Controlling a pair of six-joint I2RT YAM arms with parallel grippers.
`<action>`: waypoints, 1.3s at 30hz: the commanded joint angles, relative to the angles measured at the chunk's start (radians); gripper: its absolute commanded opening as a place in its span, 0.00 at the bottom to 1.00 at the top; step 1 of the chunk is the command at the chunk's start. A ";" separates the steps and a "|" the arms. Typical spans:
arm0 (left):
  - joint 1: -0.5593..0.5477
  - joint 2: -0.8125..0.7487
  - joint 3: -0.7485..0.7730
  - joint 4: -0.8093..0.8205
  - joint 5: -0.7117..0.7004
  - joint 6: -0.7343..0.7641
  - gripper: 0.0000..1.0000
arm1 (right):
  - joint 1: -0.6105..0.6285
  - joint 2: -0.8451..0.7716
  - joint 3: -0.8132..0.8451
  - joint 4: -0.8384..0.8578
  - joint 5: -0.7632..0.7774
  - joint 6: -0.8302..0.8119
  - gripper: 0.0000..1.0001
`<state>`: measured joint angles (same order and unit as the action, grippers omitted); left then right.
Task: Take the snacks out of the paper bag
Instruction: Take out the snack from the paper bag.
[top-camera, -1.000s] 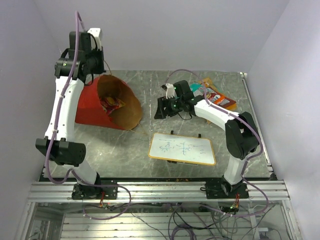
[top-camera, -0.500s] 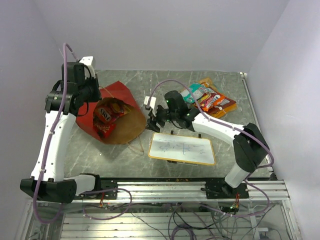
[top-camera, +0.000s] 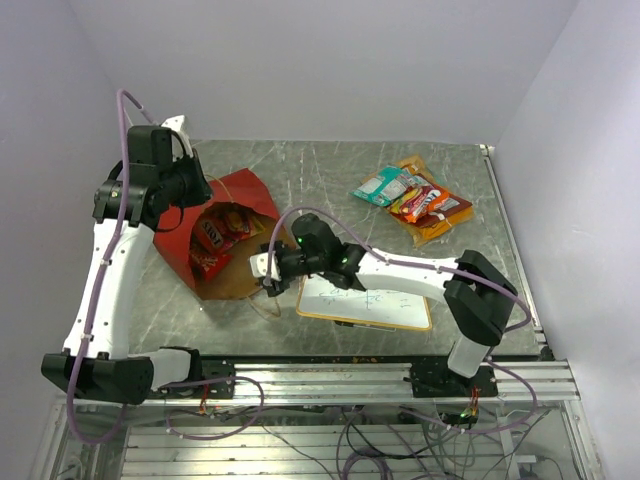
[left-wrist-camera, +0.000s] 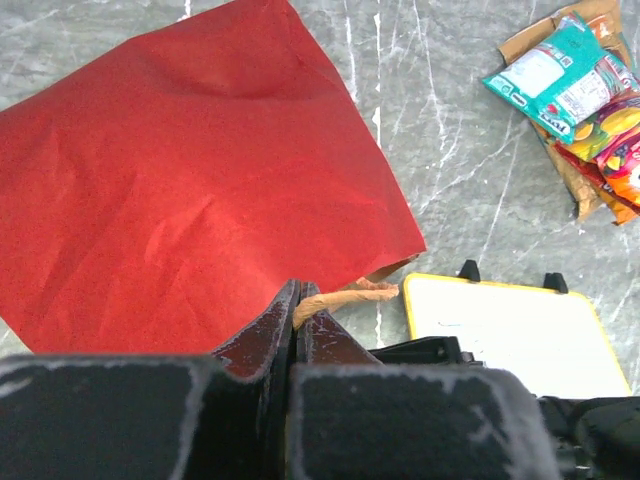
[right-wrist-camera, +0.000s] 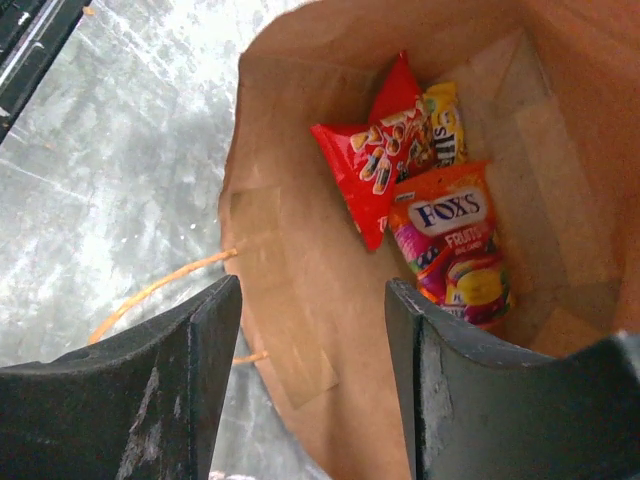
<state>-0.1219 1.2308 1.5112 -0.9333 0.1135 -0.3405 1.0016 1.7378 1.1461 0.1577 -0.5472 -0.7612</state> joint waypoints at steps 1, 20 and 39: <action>-0.001 0.044 0.089 -0.051 0.043 -0.064 0.07 | 0.036 0.044 0.008 0.092 0.044 -0.121 0.59; -0.001 0.016 0.057 -0.108 0.088 -0.132 0.07 | 0.066 0.414 0.202 0.284 0.115 -0.158 0.69; -0.001 0.005 0.033 -0.130 0.135 -0.155 0.07 | 0.116 0.594 0.297 0.511 0.348 -0.128 0.47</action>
<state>-0.1219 1.2659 1.5600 -1.0721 0.2012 -0.4725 1.1126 2.3085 1.4120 0.6041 -0.2474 -0.8978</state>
